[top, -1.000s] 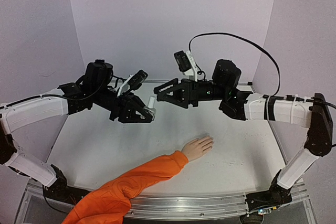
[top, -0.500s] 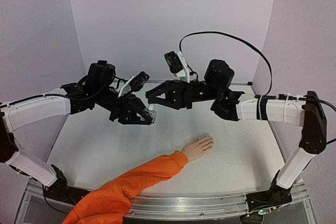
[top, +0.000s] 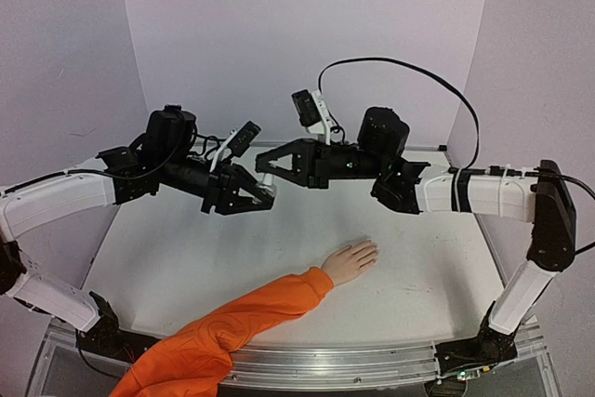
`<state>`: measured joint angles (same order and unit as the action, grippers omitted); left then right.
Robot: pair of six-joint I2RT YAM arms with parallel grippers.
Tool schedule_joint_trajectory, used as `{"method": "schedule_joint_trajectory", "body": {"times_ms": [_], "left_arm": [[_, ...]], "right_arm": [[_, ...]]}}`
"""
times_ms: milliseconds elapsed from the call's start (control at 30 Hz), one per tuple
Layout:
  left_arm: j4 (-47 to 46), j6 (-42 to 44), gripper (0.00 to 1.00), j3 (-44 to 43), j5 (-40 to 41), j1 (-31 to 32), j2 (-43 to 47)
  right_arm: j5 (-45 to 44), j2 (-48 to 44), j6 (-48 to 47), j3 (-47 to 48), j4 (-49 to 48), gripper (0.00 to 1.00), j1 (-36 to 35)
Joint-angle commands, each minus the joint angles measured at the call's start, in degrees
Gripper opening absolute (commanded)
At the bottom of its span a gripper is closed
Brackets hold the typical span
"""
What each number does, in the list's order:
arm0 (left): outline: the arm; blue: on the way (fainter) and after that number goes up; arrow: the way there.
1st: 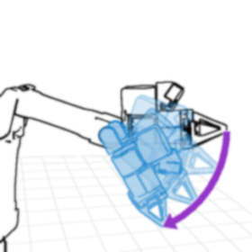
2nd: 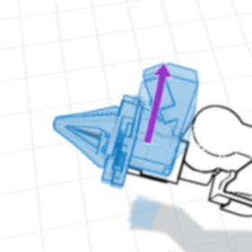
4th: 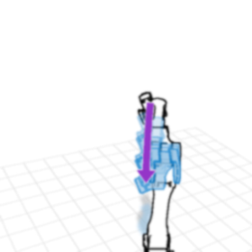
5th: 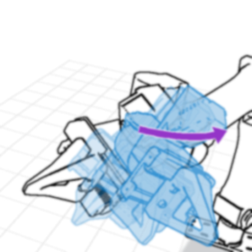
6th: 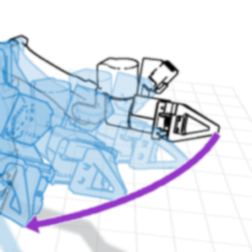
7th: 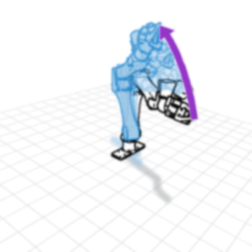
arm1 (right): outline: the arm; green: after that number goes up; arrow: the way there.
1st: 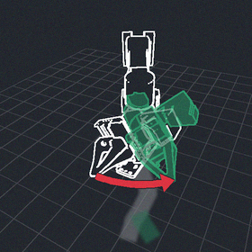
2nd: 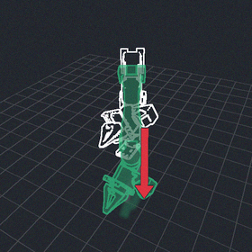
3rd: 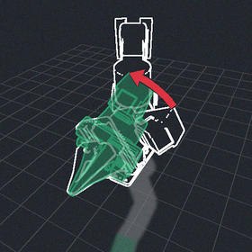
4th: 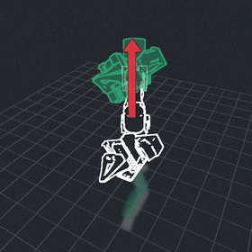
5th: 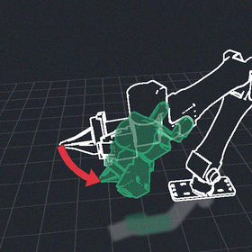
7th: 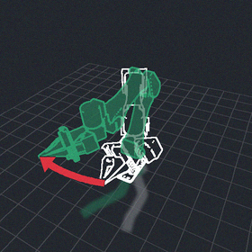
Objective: Paint the nails
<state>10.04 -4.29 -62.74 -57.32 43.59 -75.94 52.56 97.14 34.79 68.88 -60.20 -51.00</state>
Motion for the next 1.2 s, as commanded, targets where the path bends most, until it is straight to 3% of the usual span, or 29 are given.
{"method": "schedule_joint_trajectory", "body": {"times_ms": [0,67,167,300,433,533,567,700,867,1067,1167], "left_arm": [[-4.1,-1.8,0.00,0.6,44.3,-0.5,5.1],[-4.1,-3.6,0.00,1.1,61.1,-0.5,5.3],[-4.1,-4.2,0.00,-0.1,71.6,0.0,3.2],[-4.3,-4.5,0.00,-3.1,73.8,1.0,-0.5],[-4.3,-4.2,0.00,-4.1,70.5,1.3,-2.4],[-4.4,-2.7,0.00,-3.2,66.9,1.3,-2.2],[-4.3,-2.3,0.00,-2.7,65.5,1.3,-1.8],[-4.3,-0.6,0.00,-0.4,58.8,1.1,-0.6],[-4.1,-1.6,0.00,2.6,44.4,-2.6,2.0],[-5.3,1.3,0.00,2.0,6.2,-5.5,3.7],[-6.2,0.0,0.00,0.0,-7.2,-5.5,2.7]], "right_arm": [[-20.3,-1.5,-8.1,2.1,14.5,0.00,-3.6],[-36.6,-0.2,-9.3,5.5,22.6,0.00,-6.2],[-62.8,3.9,-4.8,13.1,36.2,0.00,-12.2],[-72.5,10.6,-0.7,22.8,43.7,0.00,-17.4],[-72.5,12.0,-1.2,26.1,44.6,0.00,-18.0],[-69.3,10.4,-3.2,25.8,44.5,0.00,-16.7],[-67.4,9.1,-3.2,24.6,44.0,0.04,-15.6],[-56.5,2.9,-7.2,16.8,37.8,0.39,-9.7],[-38.4,-4.9,-12.9,6.9,31.6,0.65,-3.5],[-13.1,-8.3,-12.4,0.9,22.0,0.74,2.5],[-5.8,-7.4,-10.7,0.9,17.6,0.77,2.6]]}}
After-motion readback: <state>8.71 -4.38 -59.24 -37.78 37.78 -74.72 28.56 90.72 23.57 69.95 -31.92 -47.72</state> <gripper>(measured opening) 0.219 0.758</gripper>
